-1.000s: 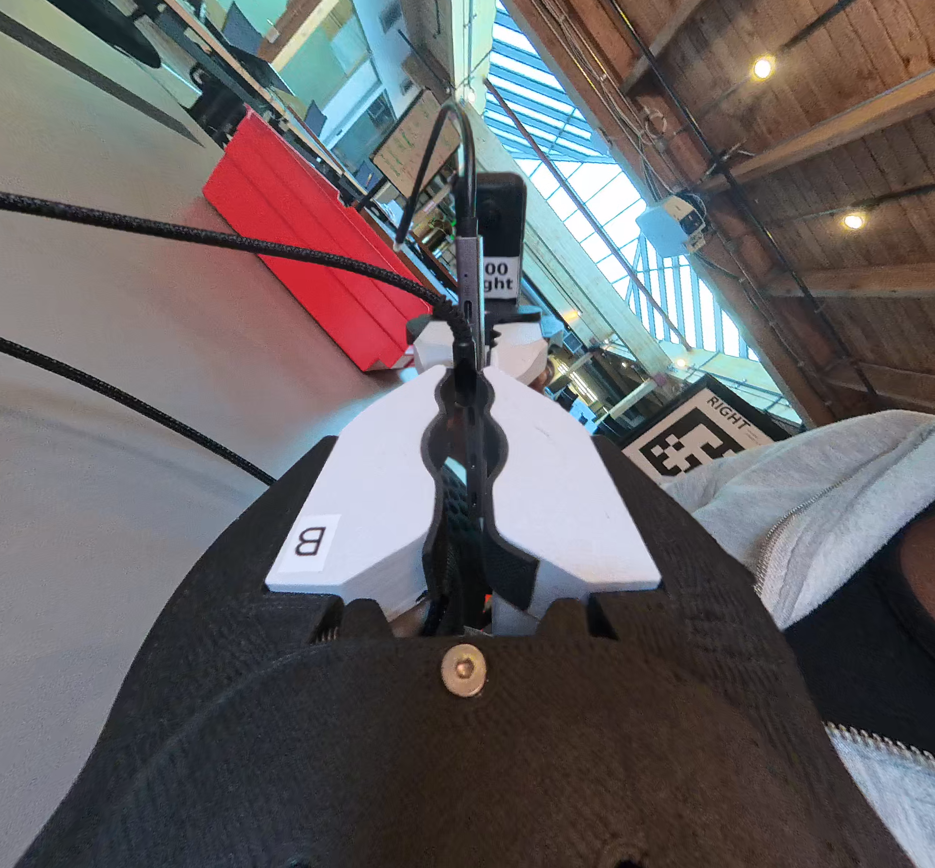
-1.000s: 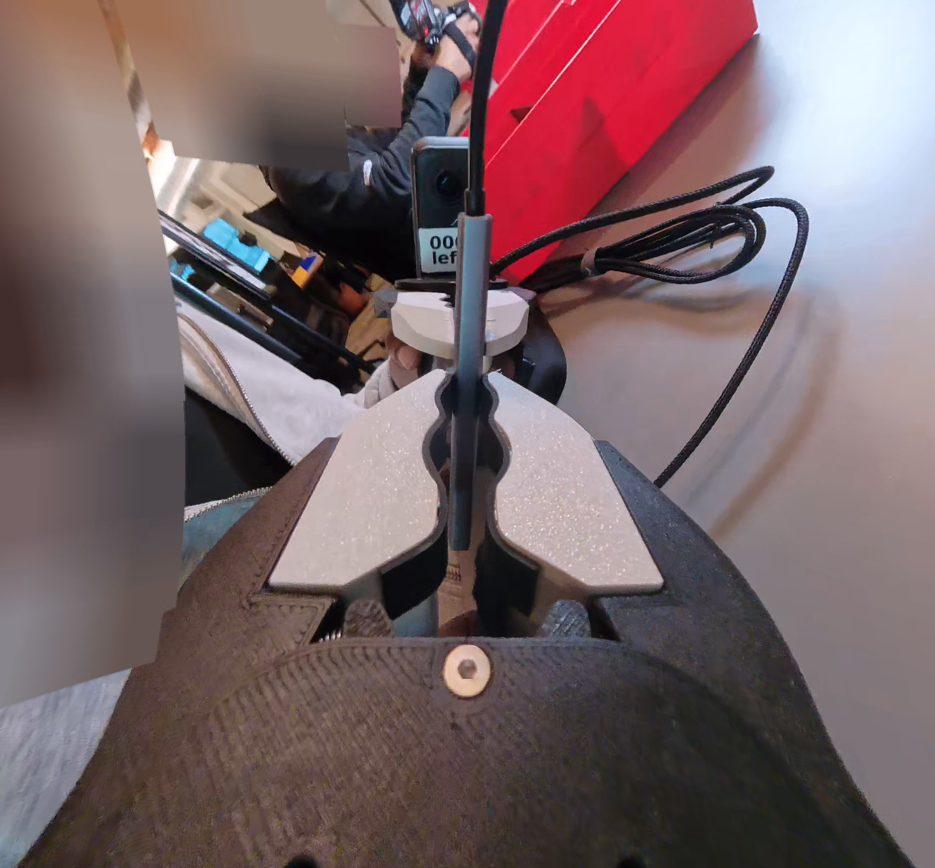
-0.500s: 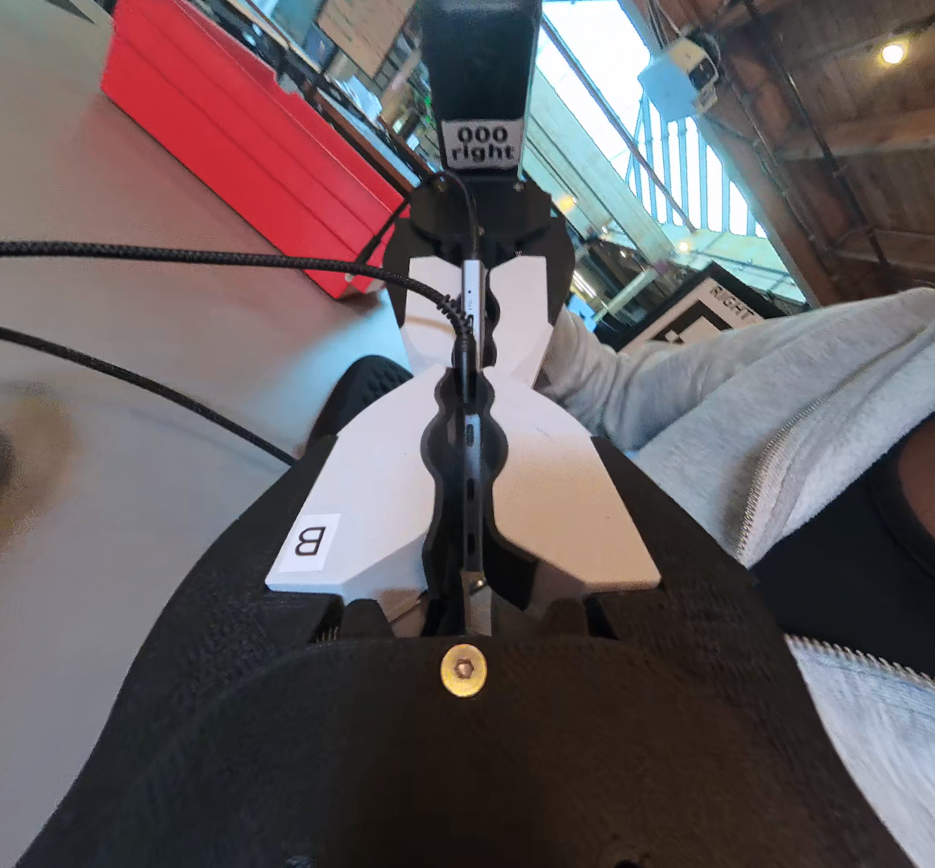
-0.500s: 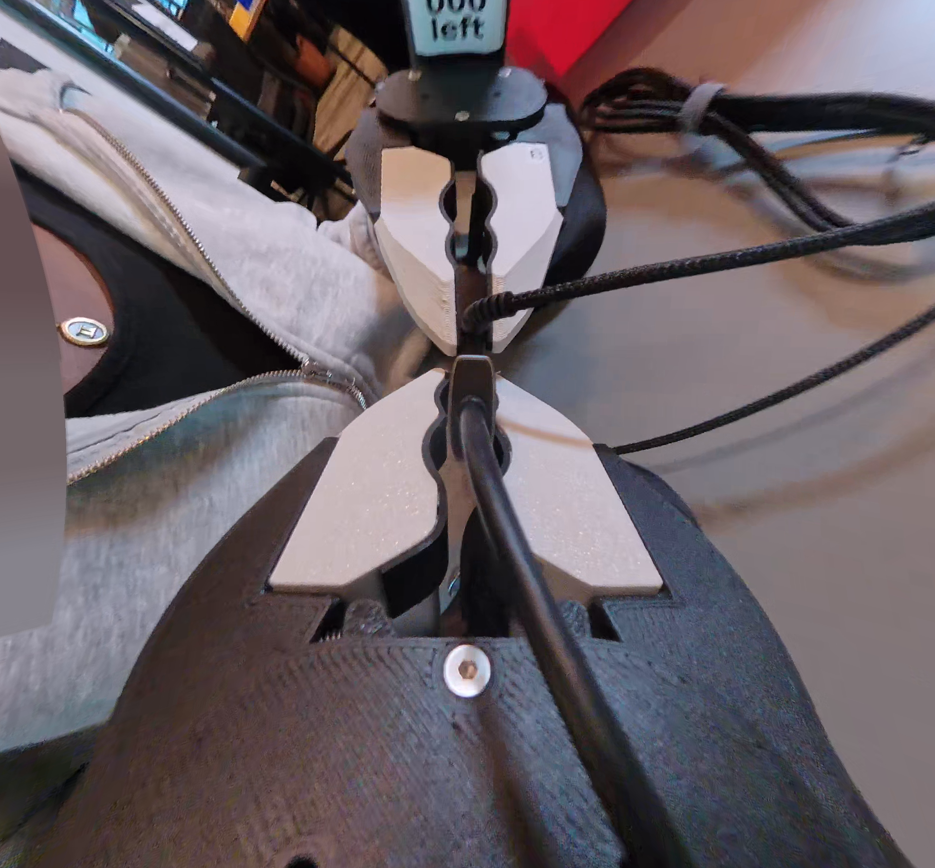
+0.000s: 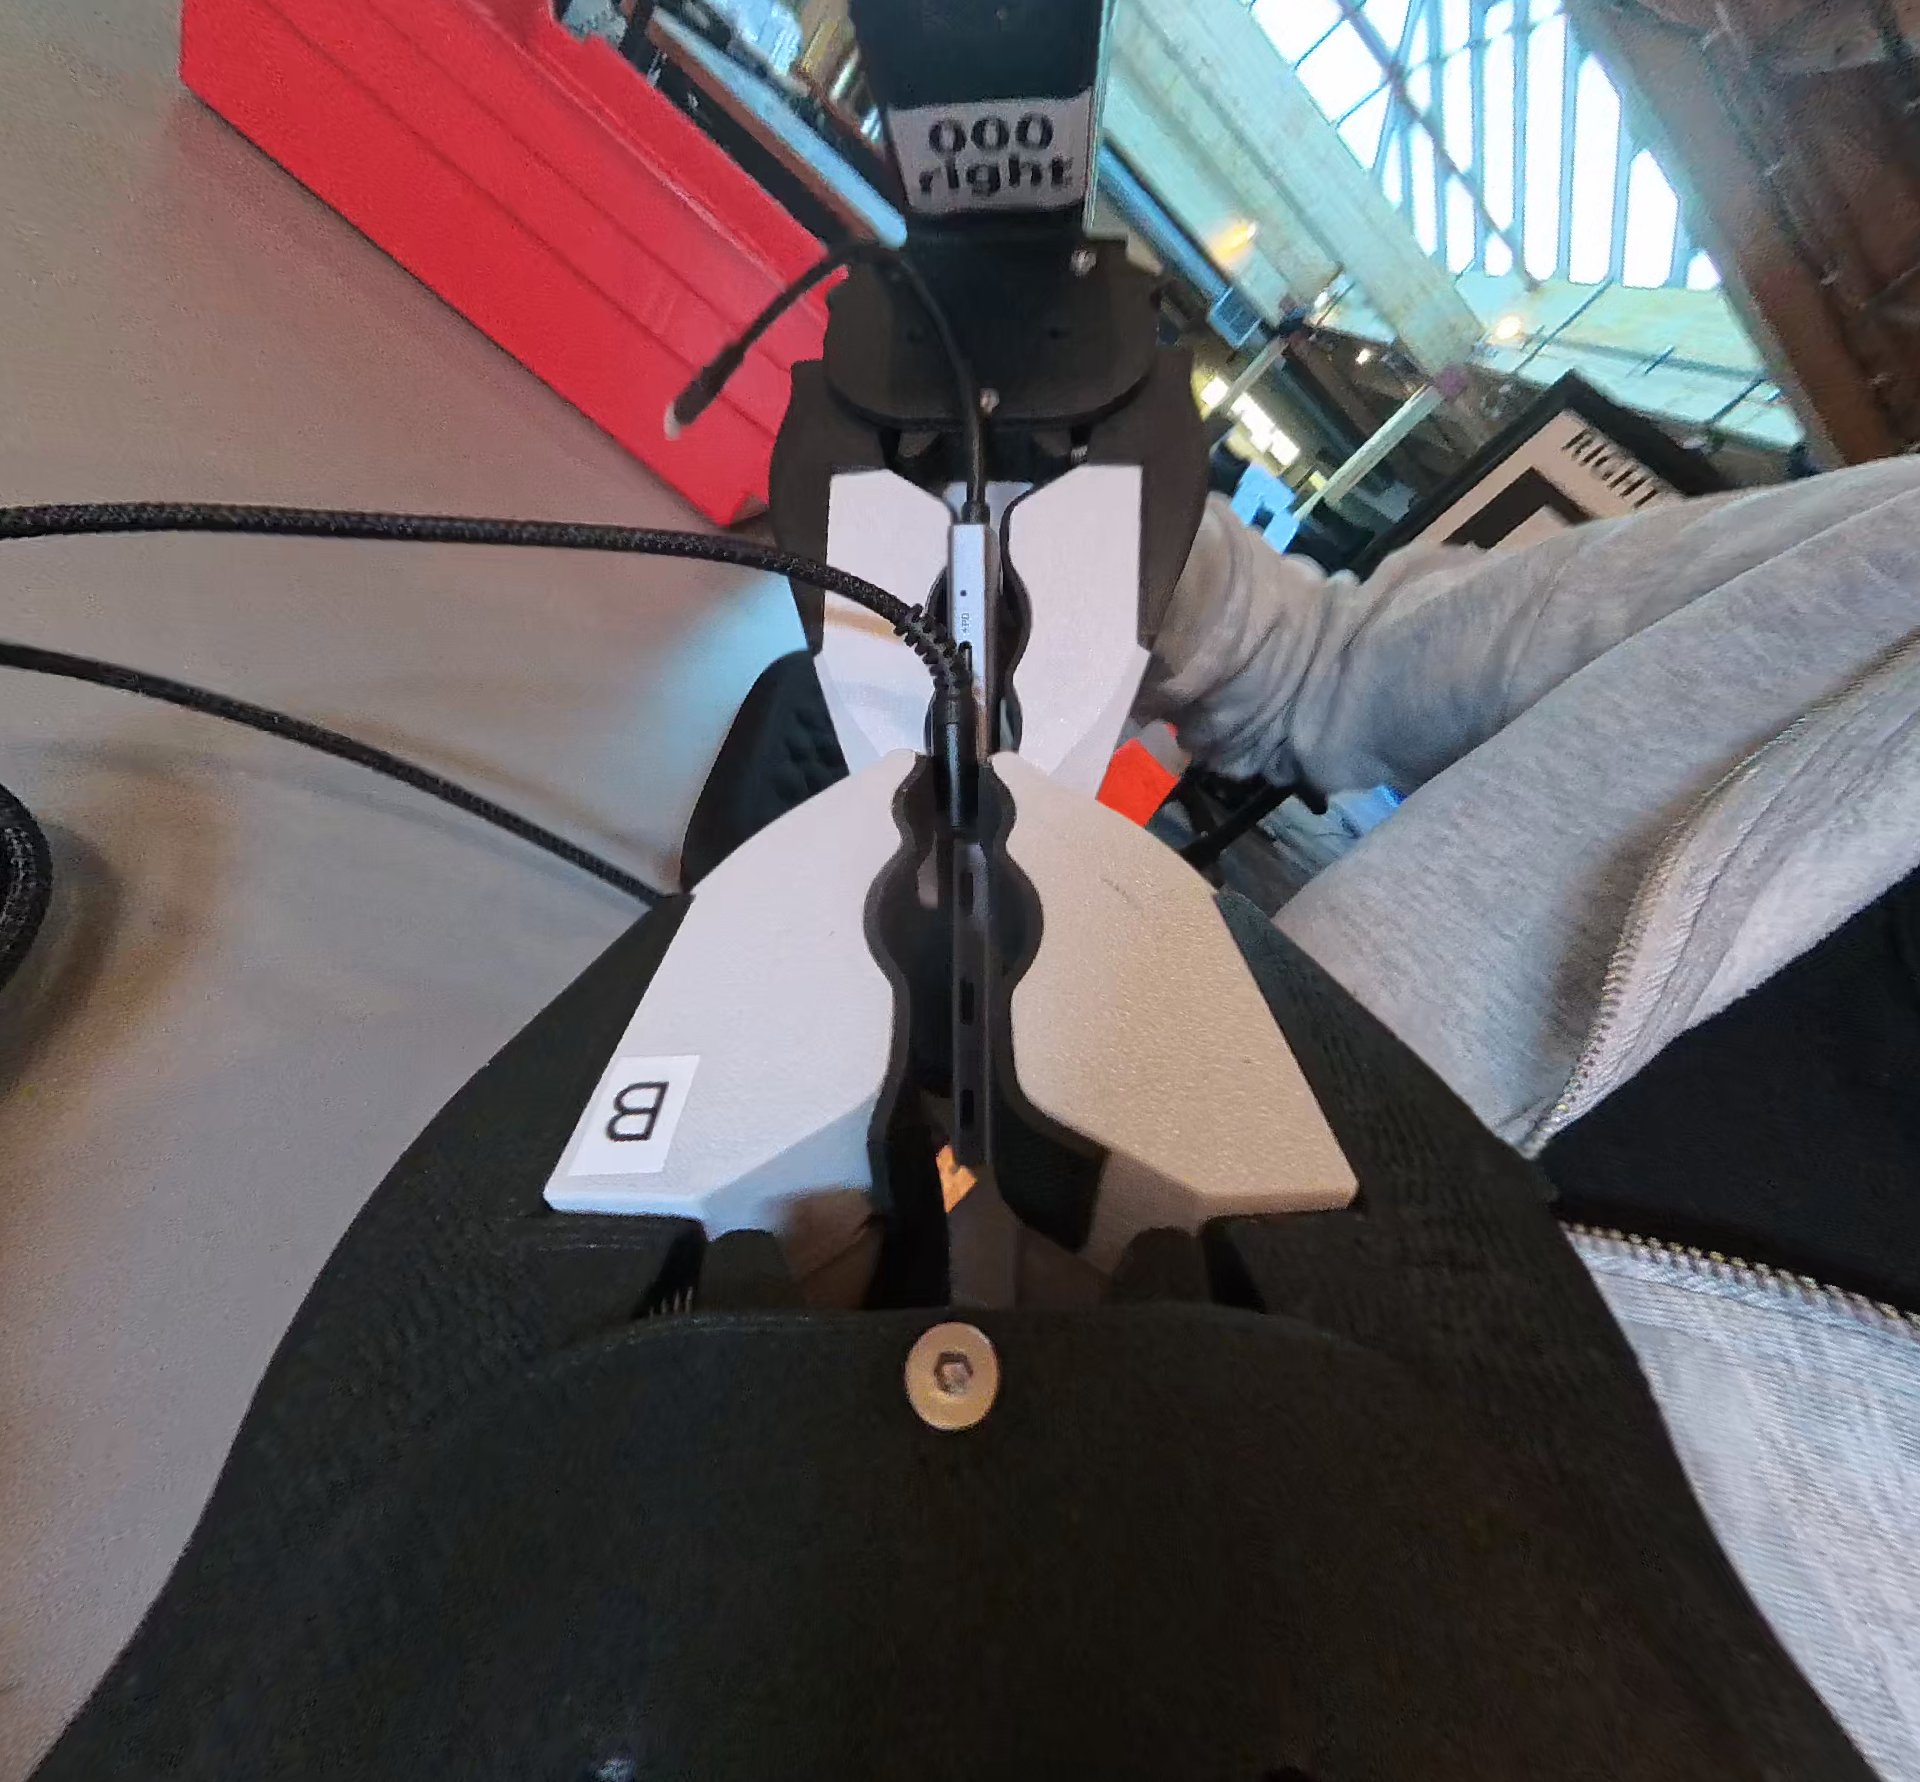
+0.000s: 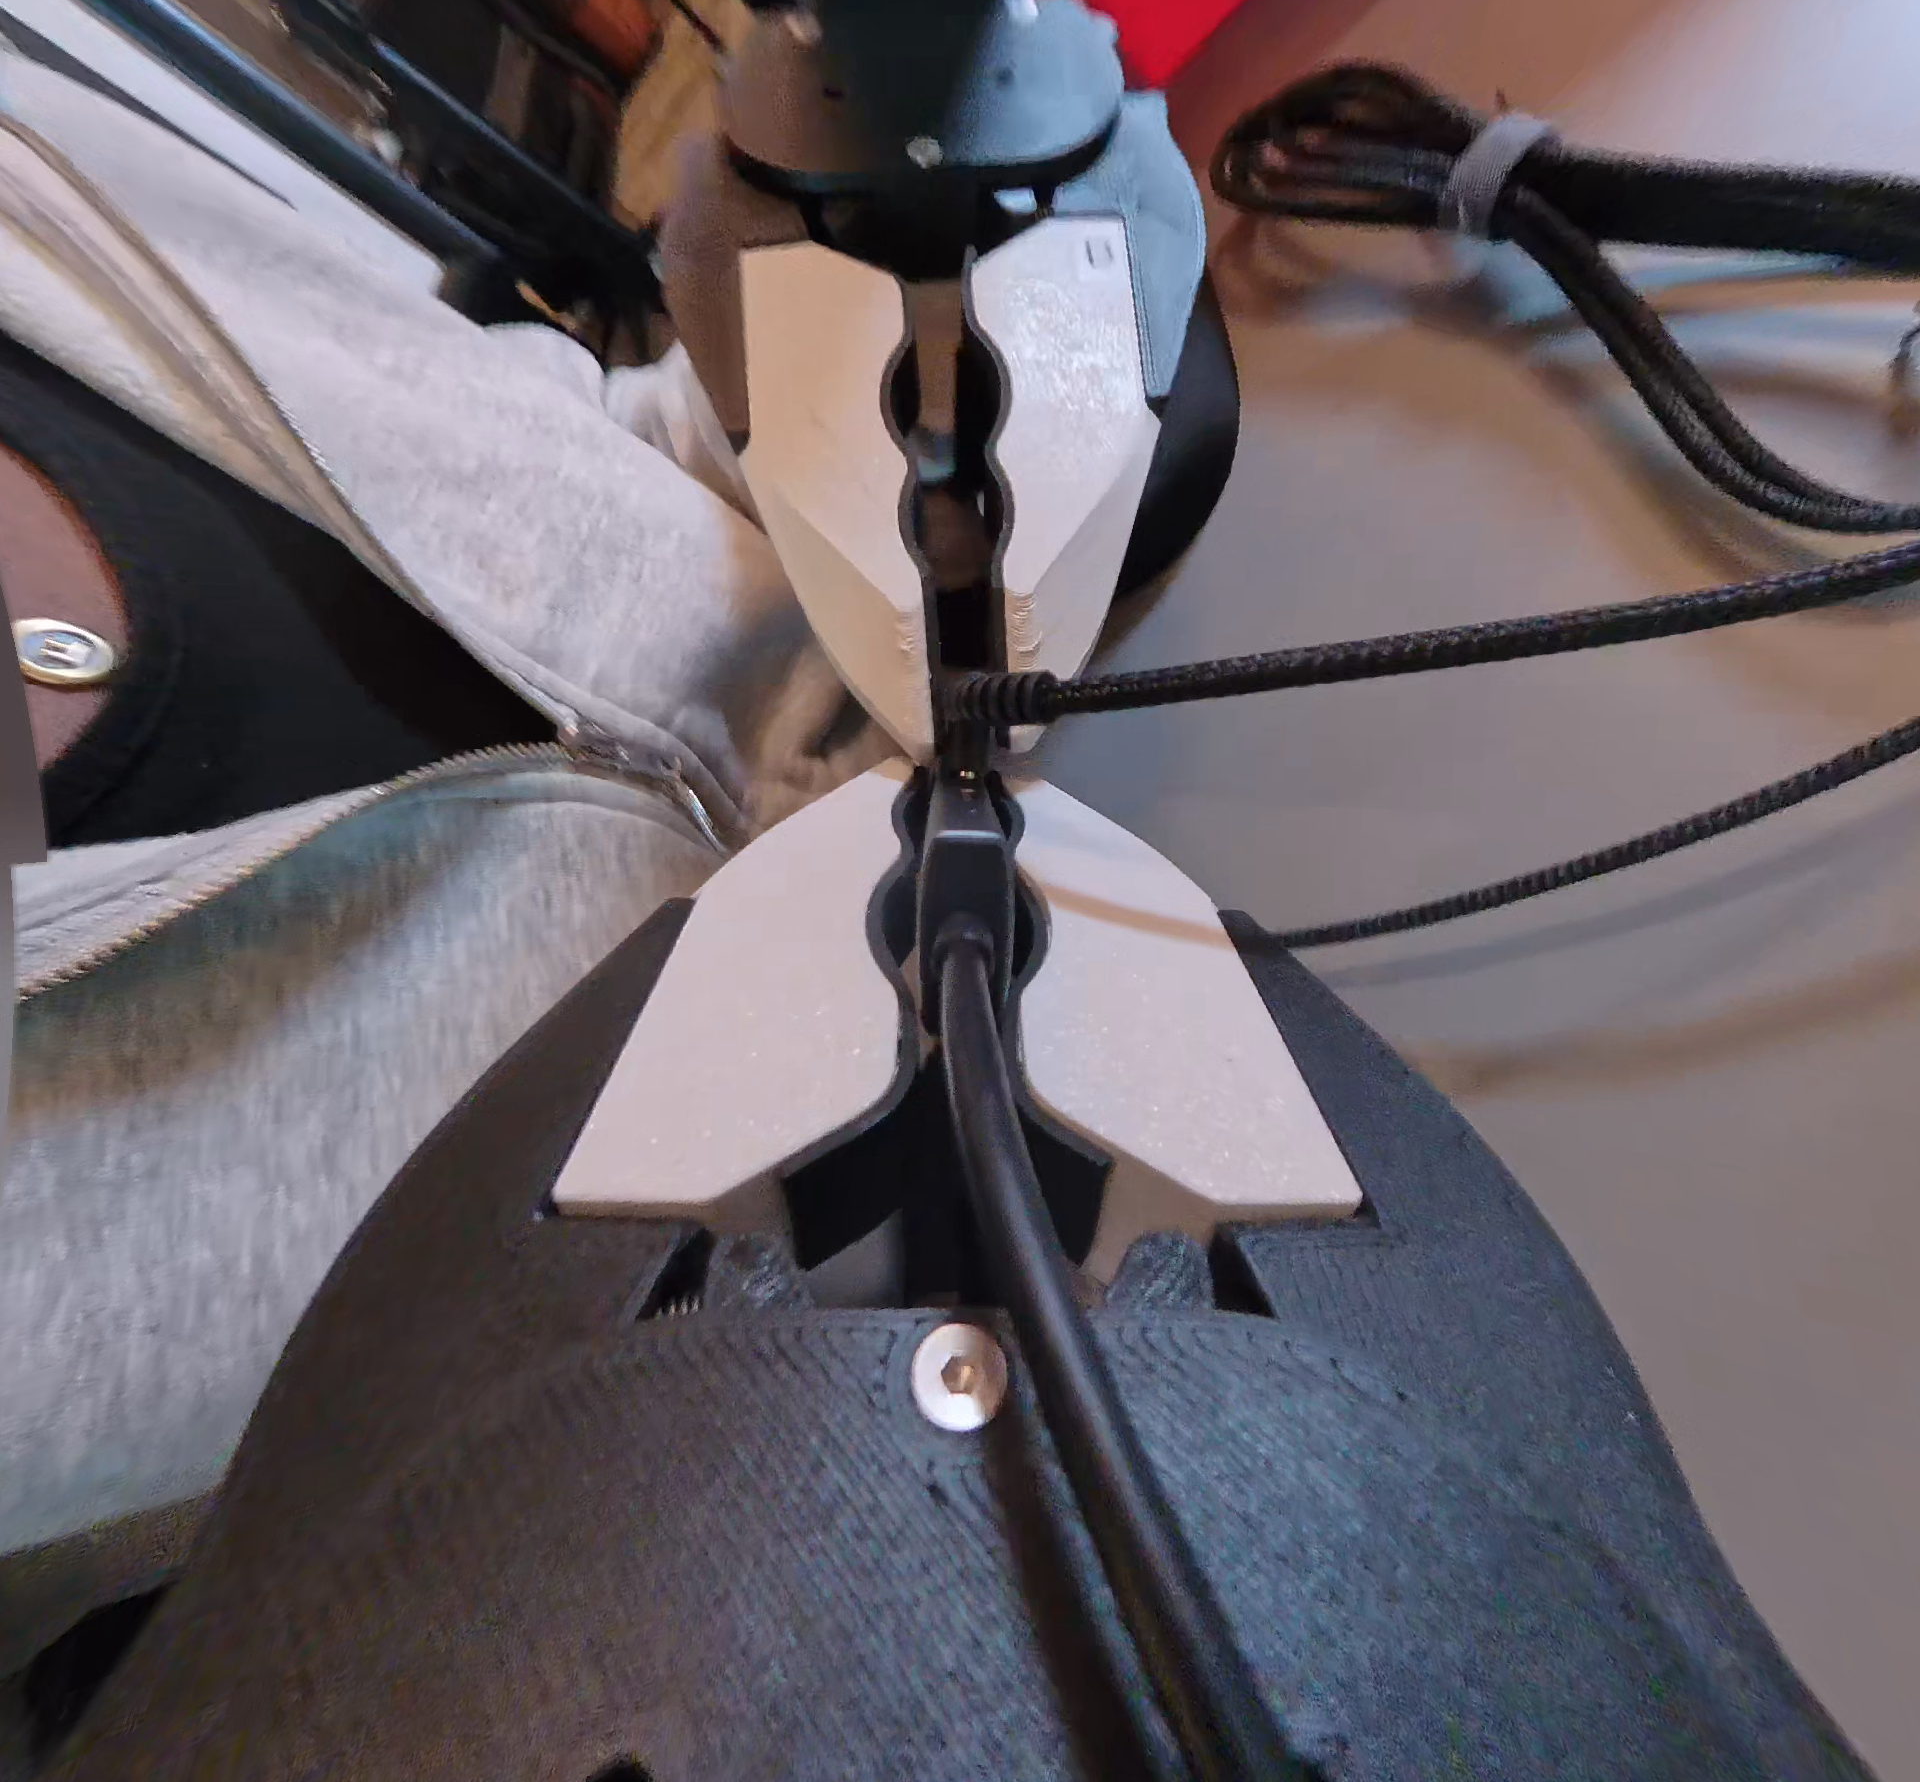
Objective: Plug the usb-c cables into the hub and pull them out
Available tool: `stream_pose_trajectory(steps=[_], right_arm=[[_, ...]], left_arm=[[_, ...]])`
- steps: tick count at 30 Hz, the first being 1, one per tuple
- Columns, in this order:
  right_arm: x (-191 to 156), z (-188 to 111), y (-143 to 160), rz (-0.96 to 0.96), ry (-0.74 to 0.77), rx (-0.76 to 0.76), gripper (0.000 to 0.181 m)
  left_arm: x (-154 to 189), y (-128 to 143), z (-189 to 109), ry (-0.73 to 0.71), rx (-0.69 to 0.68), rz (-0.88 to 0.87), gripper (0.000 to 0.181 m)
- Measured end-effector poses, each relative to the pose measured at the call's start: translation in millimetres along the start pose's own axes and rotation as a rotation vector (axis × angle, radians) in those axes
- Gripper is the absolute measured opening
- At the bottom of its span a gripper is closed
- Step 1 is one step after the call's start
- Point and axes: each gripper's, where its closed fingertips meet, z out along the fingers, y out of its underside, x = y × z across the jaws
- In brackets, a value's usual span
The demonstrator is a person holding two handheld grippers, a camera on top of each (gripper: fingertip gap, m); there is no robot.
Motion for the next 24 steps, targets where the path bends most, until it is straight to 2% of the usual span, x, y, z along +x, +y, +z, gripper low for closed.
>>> stream_pose_trajectory(steps=[2,4,6,9,11,15,16,17,20,24], right_arm=[[-3.4,-4.8,-14.3,0.012,-0.028,0.106,0.009],[0.8,-13.6,-26.0,-0.012,0.005,0.194,0.01],[4.0,-23.1,-33.7,-0.029,0.038,0.268,0.009],[3.6,-33.0,-38.3,-0.031,0.048,0.337,0.009],[2.8,-36.9,-39.5,-0.03,0.046,0.361,0.009],[1.5,-41.4,-44.1,-0.03,0.016,0.406,0.009],[2.1,-41.5,-45.1,-0.026,0.011,0.41,0.01],[1.9,-41.9,-46.5,-0.022,0.001,0.416,0.009],[7.3,-44.6,-61.0,0.027,0.014,0.502,0.013],[4.4,-55.9,-88.0,0.151,-0.085,0.781,0.044]], left_arm=[[3.5,-13.0,-4.3,0.046,0.099,-0.006,0.009],[5.0,-28.0,-13.6,0.067,0.217,-0.011,0.028],[1.1,-44.0,-29.4,0.051,0.357,-0.023,0.04],[-5.5,-58.2,-51.8,-0.004,0.499,-0.01,0.045],[-6.8,-51.4,-48.5,-0.045,0.437,0.035,0.045],[-3.1,-16.9,-13.1,-0.084,0.133,0.146,0.042],[-3.4,-13.2,-9.2,-0.096,0.103,0.168,0.02],[-1.7,-12.8,-8.1,-0.091,0.103,0.18,0.012],[-4.0,-23.4,-13.5,-0.099,0.196,0.117,0.011],[-6.9,-44.9,-22.1,-0.089,0.463,-0.04,0.01]])
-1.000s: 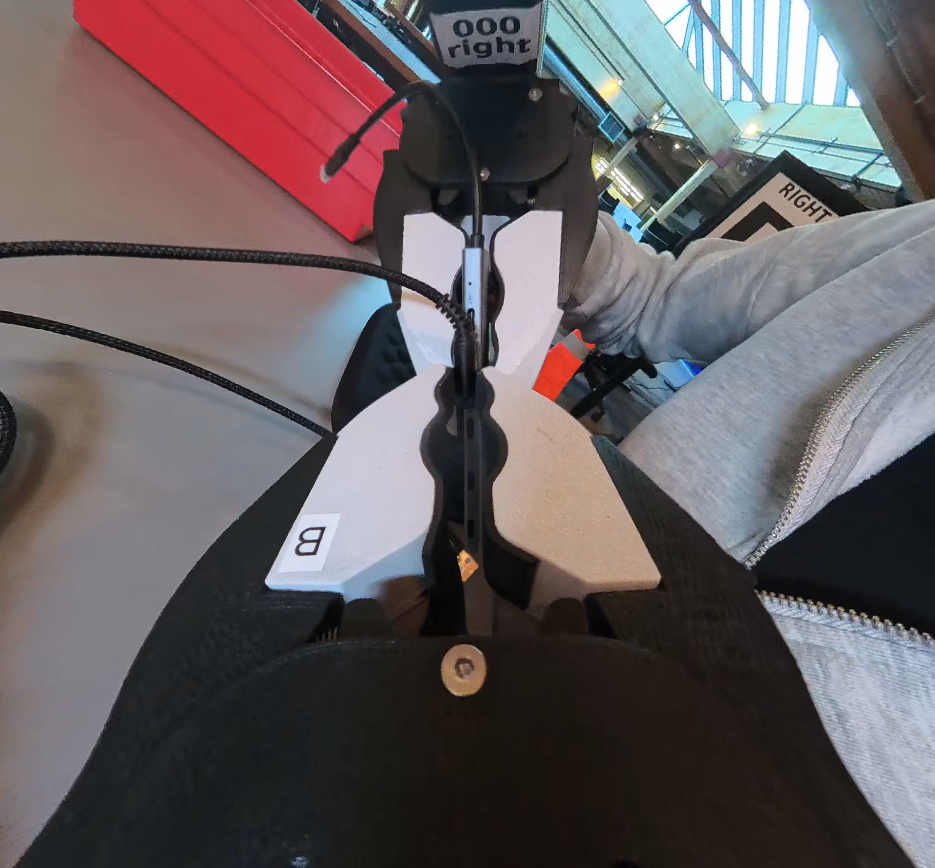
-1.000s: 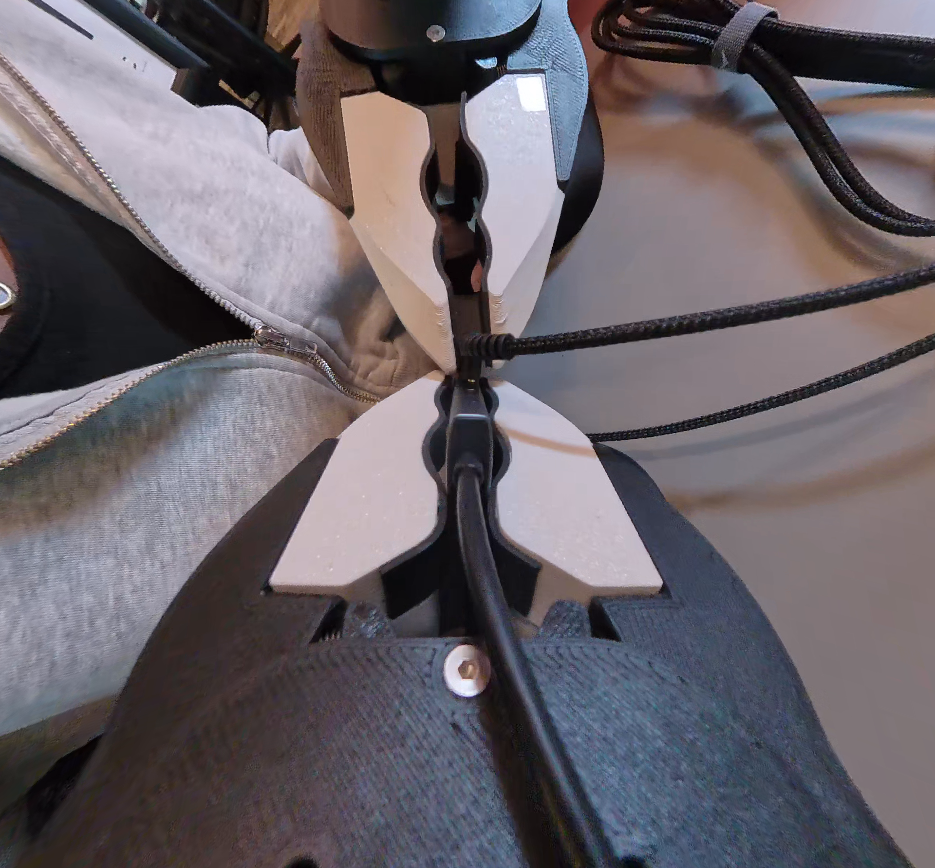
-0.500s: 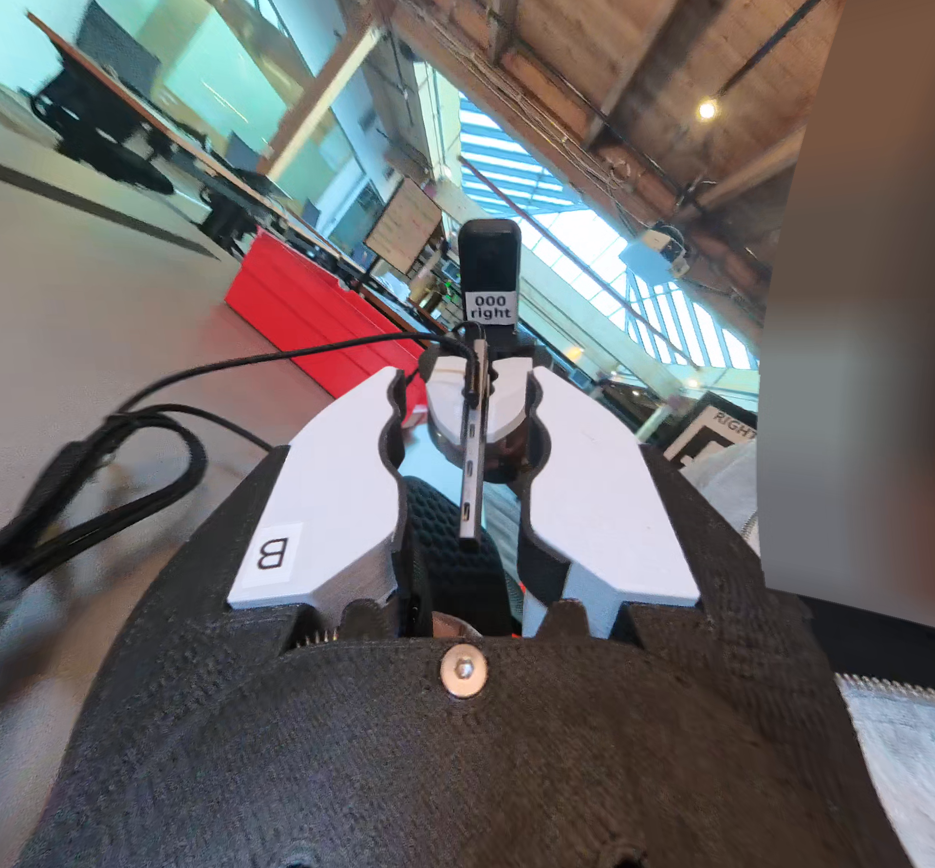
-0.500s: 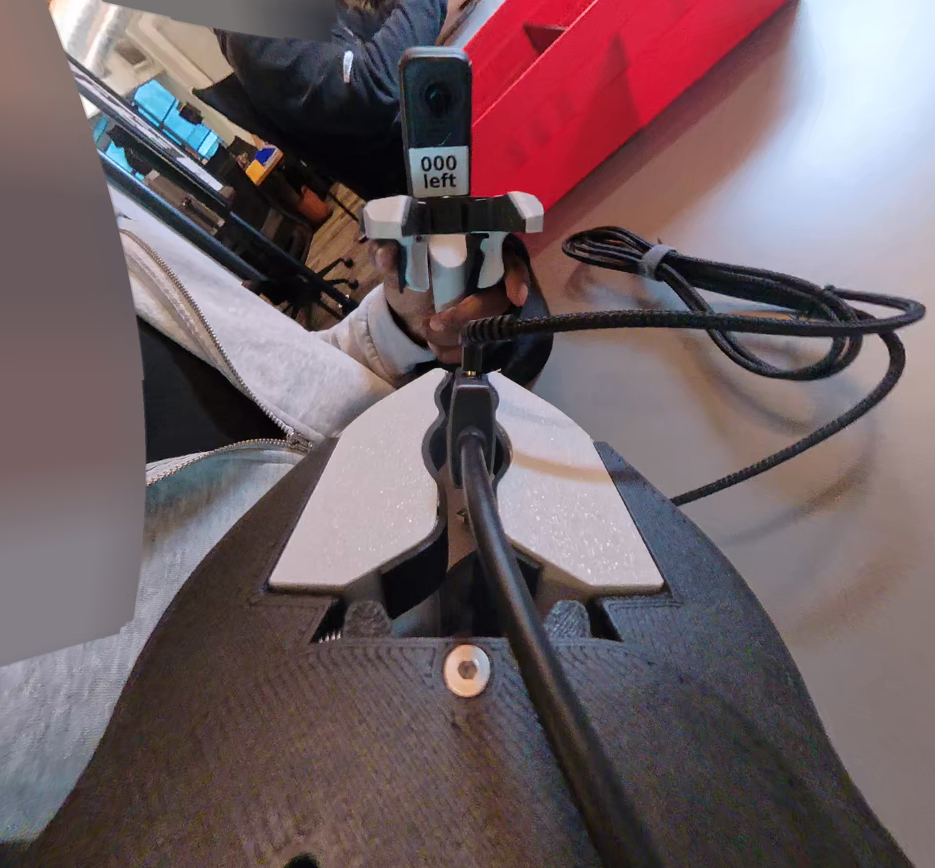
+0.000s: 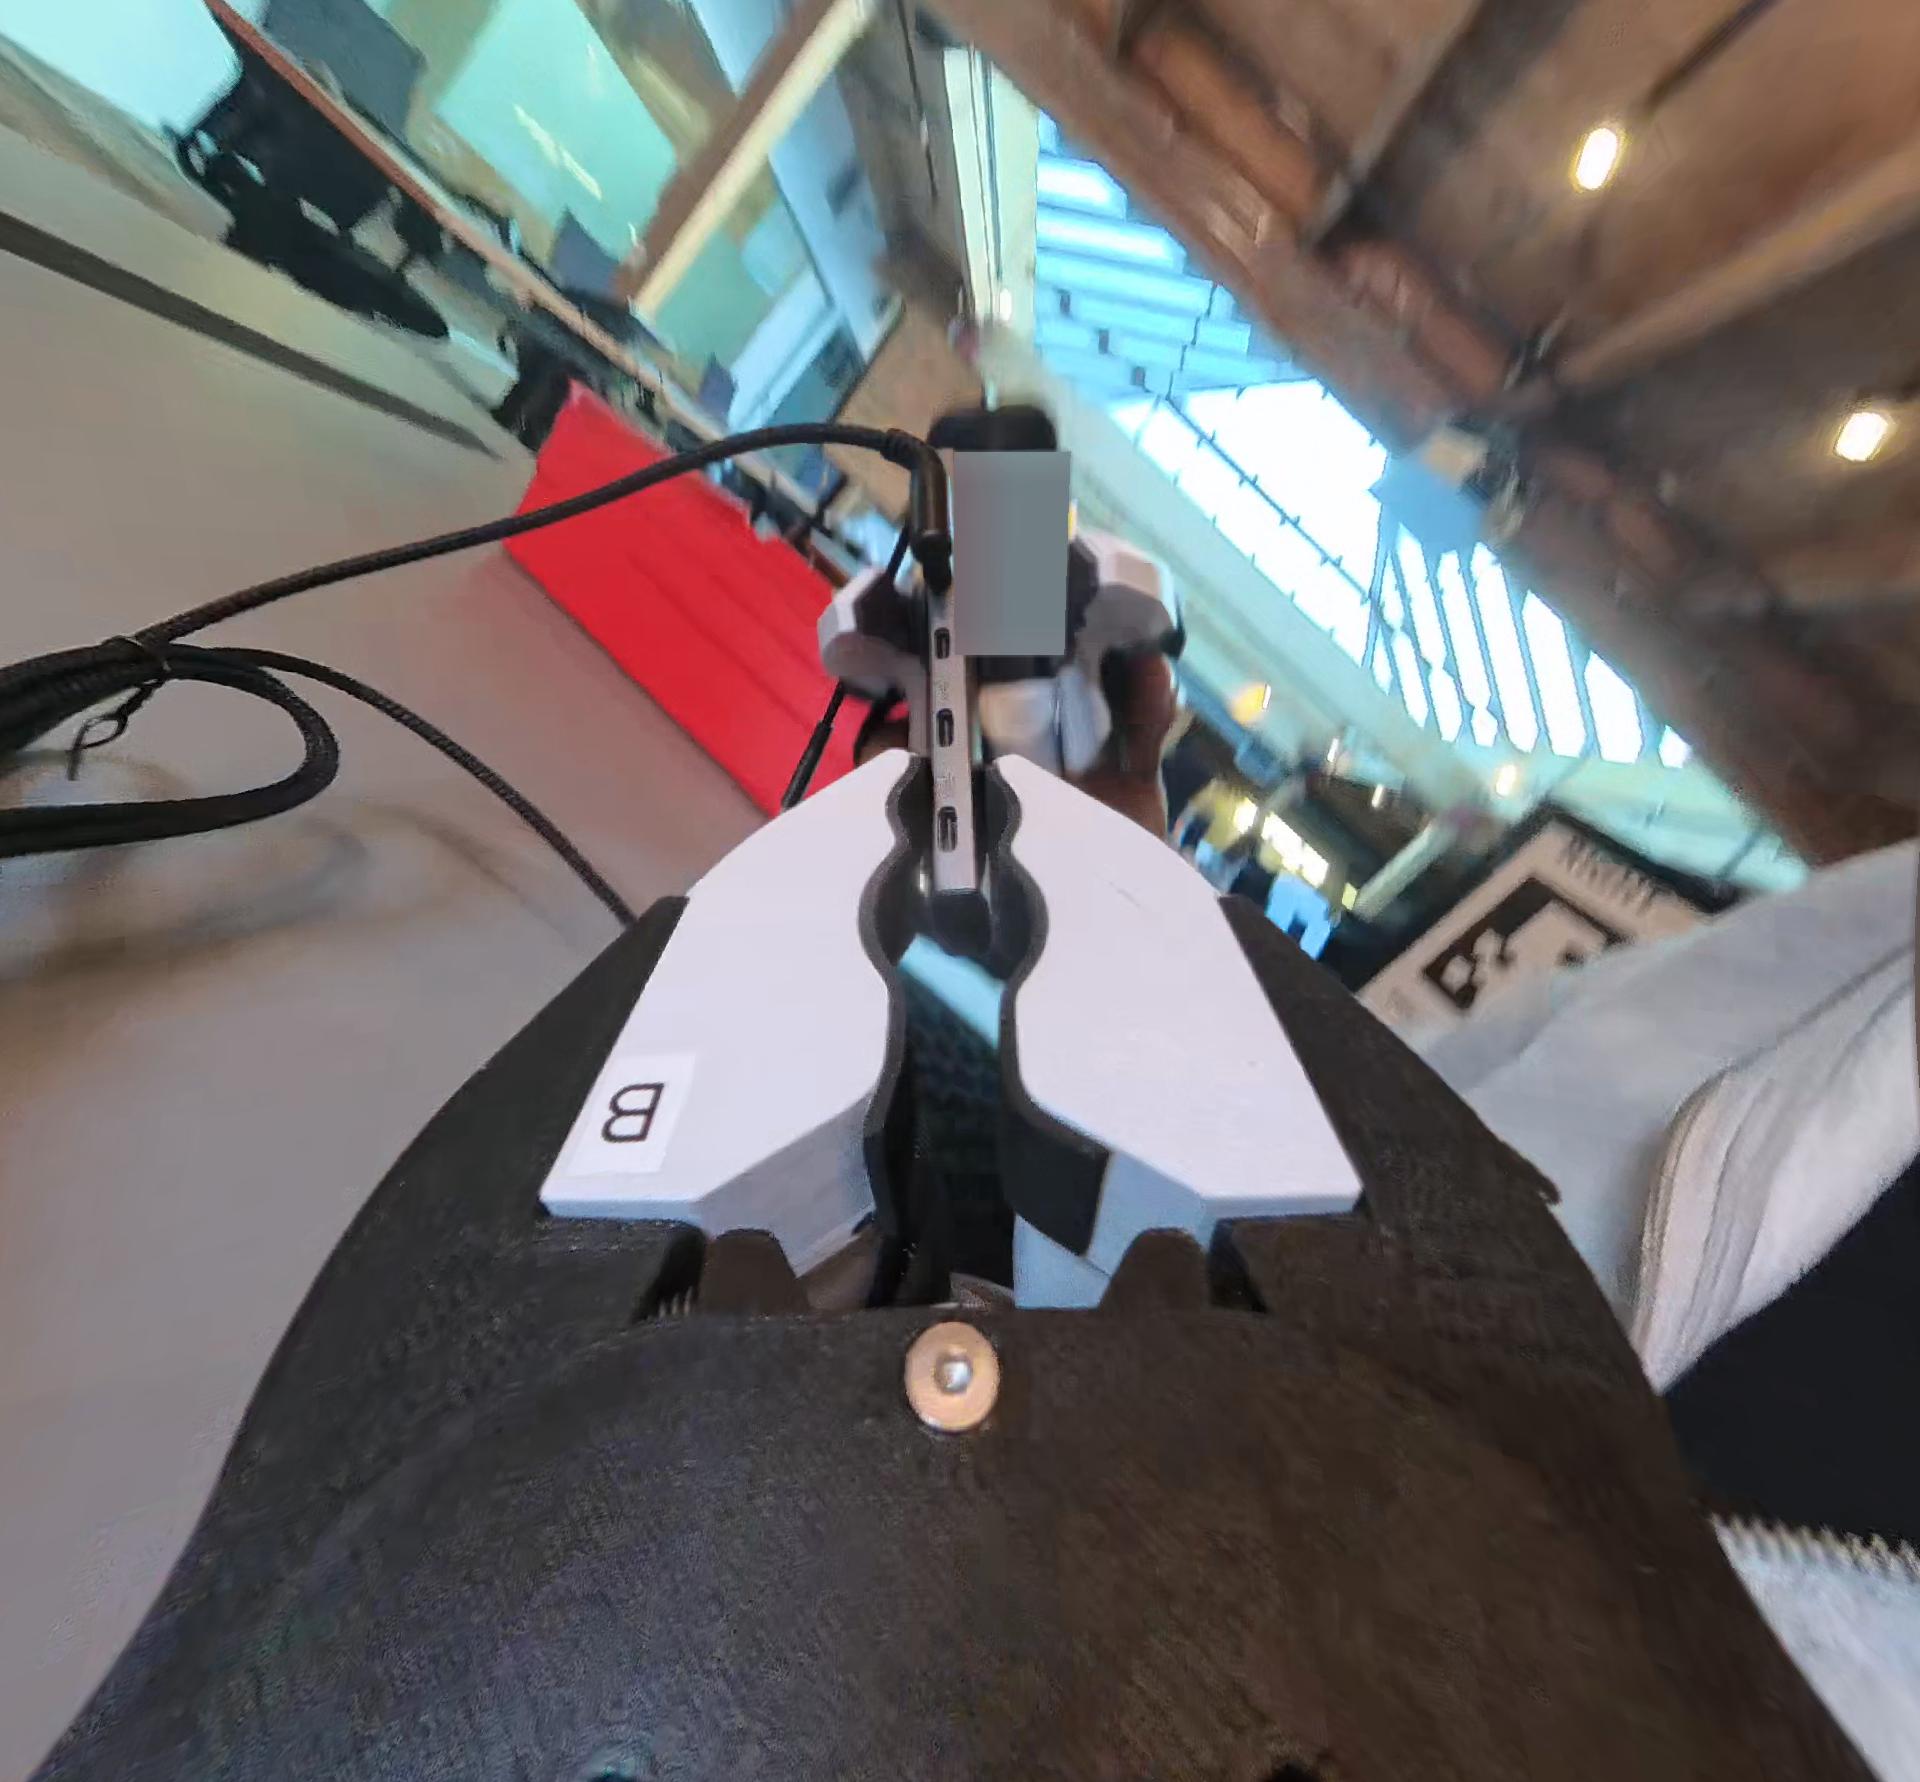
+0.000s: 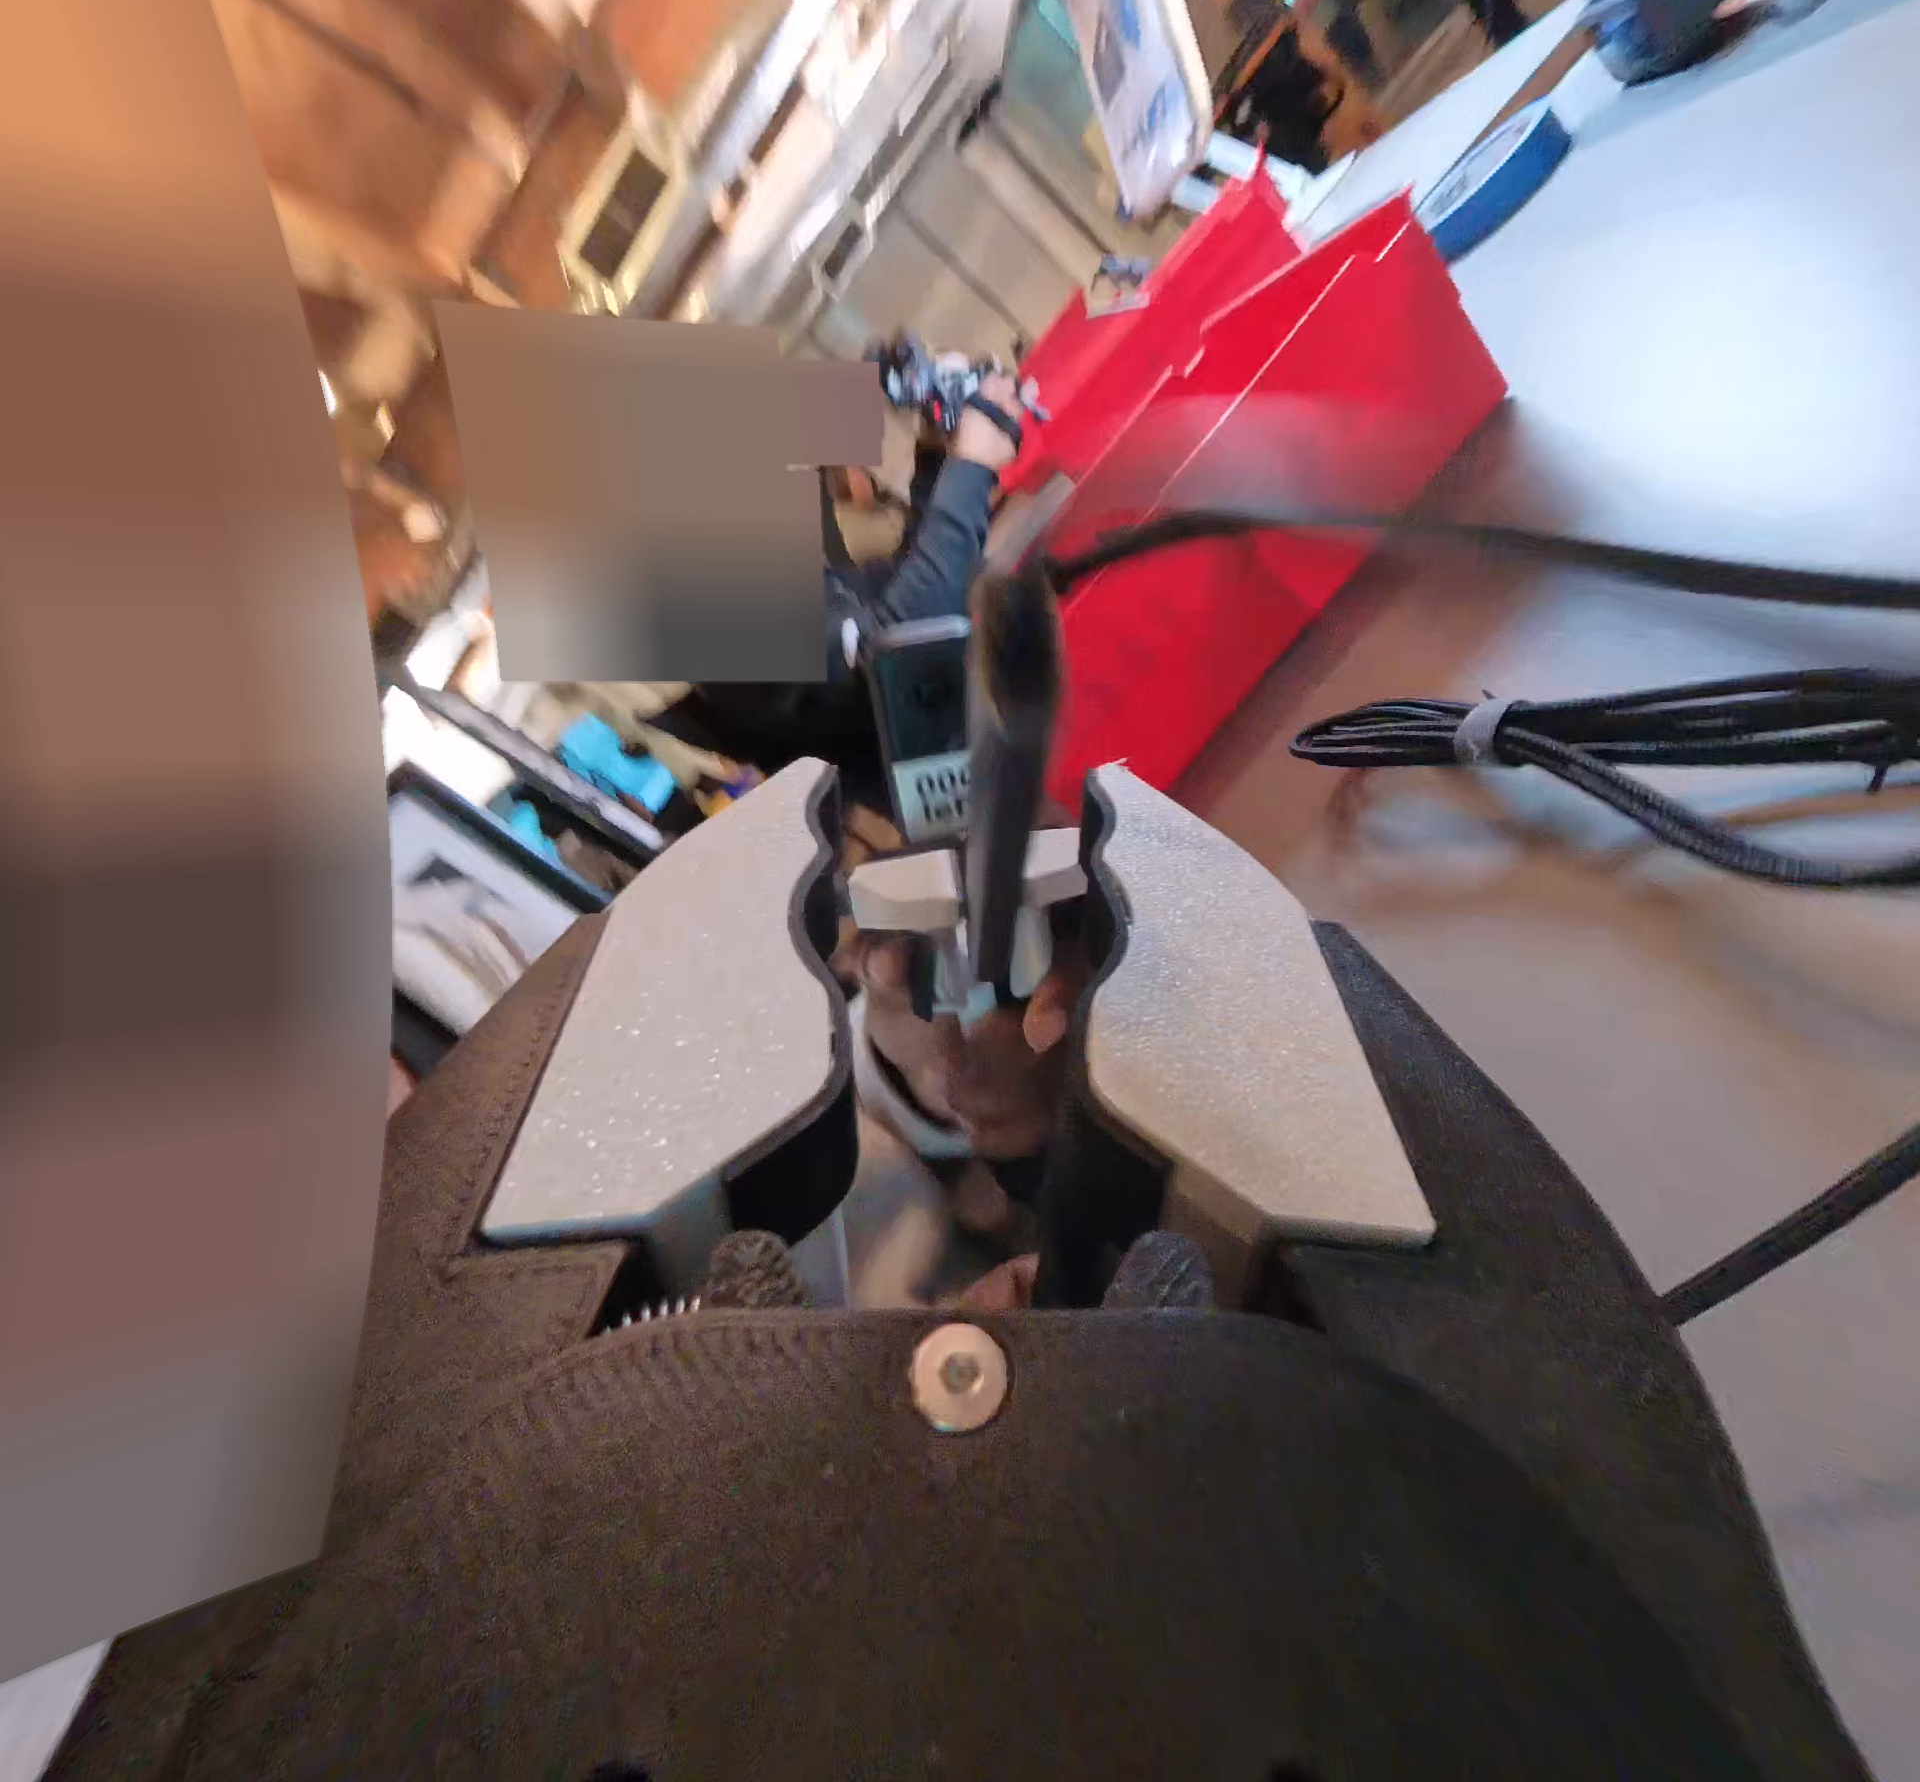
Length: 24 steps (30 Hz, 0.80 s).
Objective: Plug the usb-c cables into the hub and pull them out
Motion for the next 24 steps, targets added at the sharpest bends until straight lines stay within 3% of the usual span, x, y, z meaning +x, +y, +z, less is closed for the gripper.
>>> stream_pose_trajectory(steps=[2,4,6,10,12,15,21,24], right_arm=[[5.1,1.5,-0.2,0.094,-0.005,0.102,0.048],[7.0,2.3,3.3,0.152,-0.032,0.193,0.038],[8.8,3.8,3.6,0.187,-0.044,0.258,0.028],[24.4,5.4,5.6,0.135,0.07,0.269,0.009],[23.0,1.6,0.7,0.232,0.028,0.293,0.009],[23.8,-12.6,-11.3,0.426,-0.073,0.371,0.009],[28.1,-24.6,-11.3,0.491,-0.064,0.345,0.01],[35.2,-24.4,8.2,0.397,0.061,0.193,0.009]], left_arm=[[-0.2,-13.4,-1.7,0.024,0.132,-0.081,0.01],[-7.4,-19.7,-3.6,0.013,0.203,-0.162,0.01],[-14.8,-12.8,-0.8,-0.016,0.184,-0.209,0.01],[-14.8,-4.2,8.6,-0.029,0.151,-0.273,0.01],[-11.8,-8.1,8.8,0.009,0.141,-0.293,0.013],[-13.2,-26.3,-4.1,0.021,0.216,-0.305,0.032],[-13.4,-42.7,-28.3,-0.032,0.251,-0.15,0.035],[-7.8,-46.6,-33.1,-0.043,0.23,-0.044,0.034]])
